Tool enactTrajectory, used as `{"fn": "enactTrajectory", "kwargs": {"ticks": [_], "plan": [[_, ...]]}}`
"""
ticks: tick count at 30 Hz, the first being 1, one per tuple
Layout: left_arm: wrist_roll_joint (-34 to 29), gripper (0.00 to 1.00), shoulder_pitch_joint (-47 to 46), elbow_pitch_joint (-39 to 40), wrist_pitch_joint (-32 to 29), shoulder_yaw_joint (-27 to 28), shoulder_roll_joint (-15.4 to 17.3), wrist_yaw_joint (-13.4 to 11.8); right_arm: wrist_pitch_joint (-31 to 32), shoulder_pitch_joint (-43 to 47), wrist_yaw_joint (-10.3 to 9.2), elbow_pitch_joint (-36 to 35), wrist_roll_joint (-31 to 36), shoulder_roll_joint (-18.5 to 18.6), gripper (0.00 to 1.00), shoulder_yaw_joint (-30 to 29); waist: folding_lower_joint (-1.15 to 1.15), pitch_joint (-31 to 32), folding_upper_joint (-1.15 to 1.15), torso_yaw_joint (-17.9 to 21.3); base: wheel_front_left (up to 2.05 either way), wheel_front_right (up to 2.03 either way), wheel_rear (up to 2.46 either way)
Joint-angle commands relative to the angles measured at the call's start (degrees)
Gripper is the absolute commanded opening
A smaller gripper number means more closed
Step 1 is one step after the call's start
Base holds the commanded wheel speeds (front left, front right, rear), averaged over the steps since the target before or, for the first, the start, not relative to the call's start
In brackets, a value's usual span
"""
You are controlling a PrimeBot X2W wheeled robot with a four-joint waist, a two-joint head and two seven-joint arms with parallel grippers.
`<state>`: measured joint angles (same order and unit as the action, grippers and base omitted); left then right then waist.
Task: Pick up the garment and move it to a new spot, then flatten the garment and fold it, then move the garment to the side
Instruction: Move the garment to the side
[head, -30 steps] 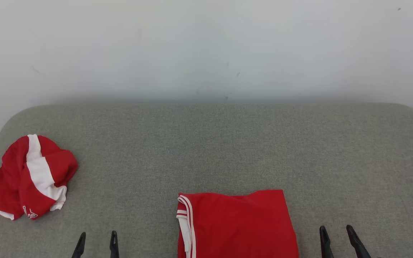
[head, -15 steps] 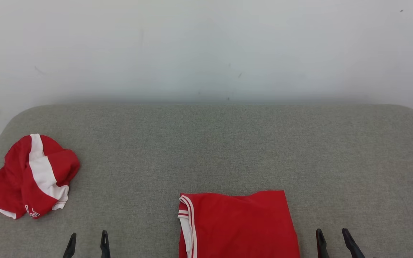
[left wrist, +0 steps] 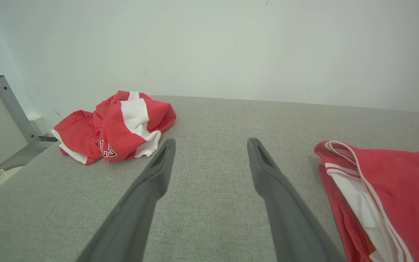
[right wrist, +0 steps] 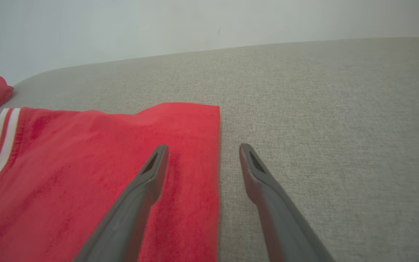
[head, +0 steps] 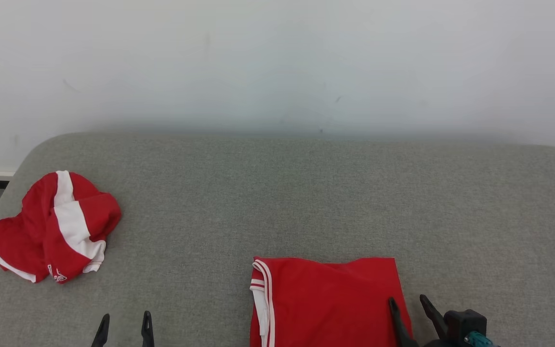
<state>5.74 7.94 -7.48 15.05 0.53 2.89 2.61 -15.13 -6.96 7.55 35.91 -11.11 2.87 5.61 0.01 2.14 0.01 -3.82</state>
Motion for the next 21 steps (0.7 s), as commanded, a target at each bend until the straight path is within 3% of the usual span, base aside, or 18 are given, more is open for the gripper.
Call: {"fn": "enactTrajectory", "kwargs": {"ticks": [1, 12, 13, 14, 21], "plan": [[0.22, 1.0, -0.62, -0.19, 0.19, -0.07, -0.01, 0.24, 0.01, -1.58, -0.1, 2.33, -0.07, 0.02, 1.0, 0.18, -0.01, -0.14, -0.01, -0.77, 0.0, 0.0, 0.0], [0.42, 1.0, 0.65, -0.15, 0.19, -0.12, 0.0, 0.53, 0.07, -6.32, -0.1, 17.66, -6.32, -0.02, 1.0, 4.02, -0.01, -0.56, -0.01, -3.14, 0.0, 0.0, 0.0], [0.45, 1.0, 0.75, -0.17, 0.19, -0.03, -0.01, 0.53, 0.13, -6.32, -0.1, 18.71, -7.55, -0.08, 0.13, 5.1, -0.01, -0.56, -0.01, -3.1, 0.0, 0.0, 0.0], [0.5, 1.0, 0.85, -0.2, 0.19, 0.03, -0.01, 0.54, 0.23, -6.25, -0.1, 19.79, -8.47, -0.1, 0.0, 6.13, -0.01, -0.56, -0.01, -3.04, 0.0, 0.0, 0.0], [0.98, 1.0, 0.12, 0.01, 0.19, 0.29, 0.0, 0.14, 0.02, -10.26, -0.12, 19.79, -7.65, 0.34, 0.0, 5.69, -0.01, -0.88, -0.01, -1.8, 0.0, 0.0, 0.0]]}}
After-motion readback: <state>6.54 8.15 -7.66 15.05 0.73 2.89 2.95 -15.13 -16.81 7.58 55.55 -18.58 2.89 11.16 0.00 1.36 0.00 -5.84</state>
